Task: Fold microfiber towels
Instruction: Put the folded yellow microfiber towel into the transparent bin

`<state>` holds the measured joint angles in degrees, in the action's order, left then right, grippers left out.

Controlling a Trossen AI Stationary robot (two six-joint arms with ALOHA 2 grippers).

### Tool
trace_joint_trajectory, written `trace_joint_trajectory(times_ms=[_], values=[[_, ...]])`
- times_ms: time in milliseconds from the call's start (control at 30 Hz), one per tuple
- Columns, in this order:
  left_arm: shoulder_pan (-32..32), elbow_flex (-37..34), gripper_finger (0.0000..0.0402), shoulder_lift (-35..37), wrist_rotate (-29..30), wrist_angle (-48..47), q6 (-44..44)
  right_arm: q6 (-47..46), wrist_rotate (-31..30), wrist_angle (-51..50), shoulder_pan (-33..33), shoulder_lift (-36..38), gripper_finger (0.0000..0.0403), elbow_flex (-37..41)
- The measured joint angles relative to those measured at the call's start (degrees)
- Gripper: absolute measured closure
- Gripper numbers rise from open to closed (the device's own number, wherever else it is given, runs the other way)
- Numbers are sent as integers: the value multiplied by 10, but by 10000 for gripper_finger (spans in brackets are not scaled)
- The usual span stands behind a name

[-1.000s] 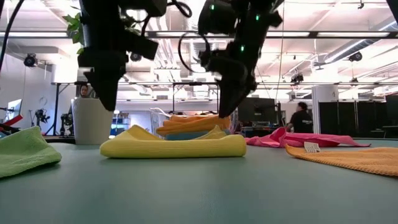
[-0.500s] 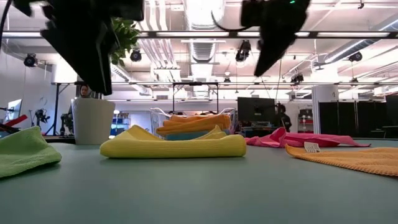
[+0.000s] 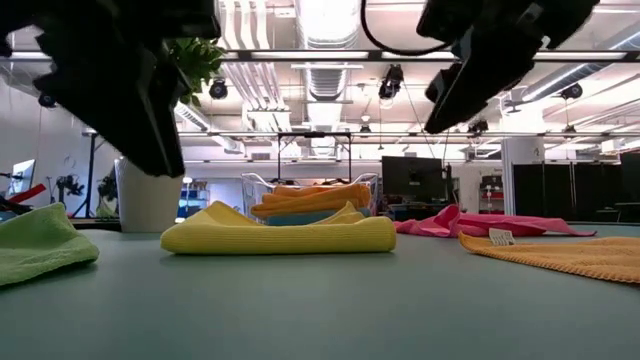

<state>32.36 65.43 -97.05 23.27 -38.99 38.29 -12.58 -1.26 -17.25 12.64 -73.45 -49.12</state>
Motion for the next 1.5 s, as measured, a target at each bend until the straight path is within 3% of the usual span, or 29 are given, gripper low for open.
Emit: trace_joint_trajectory(times_ms=[233,633,833,1233,1400,1500], values=[[-6,-3,235,-33,14,15,-73,163,-1,135,30,-74,210,-4],[-37,-3,235,-82,24,9,-74,240,-7,134,27,-229,222,-74],[-54,-23,235,-87,24,15,-72,227,-107,76,20,-290,229,-135],[-70,-35,238,-83,19,26,-72,222,-96,5,16,-324,251,-174],[-72,-35,276,-85,19,34,-72,197,-103,7,16,-330,264,-174],[-73,-36,311,-86,25,43,-73,196,-112,7,17,-330,292,-174]])
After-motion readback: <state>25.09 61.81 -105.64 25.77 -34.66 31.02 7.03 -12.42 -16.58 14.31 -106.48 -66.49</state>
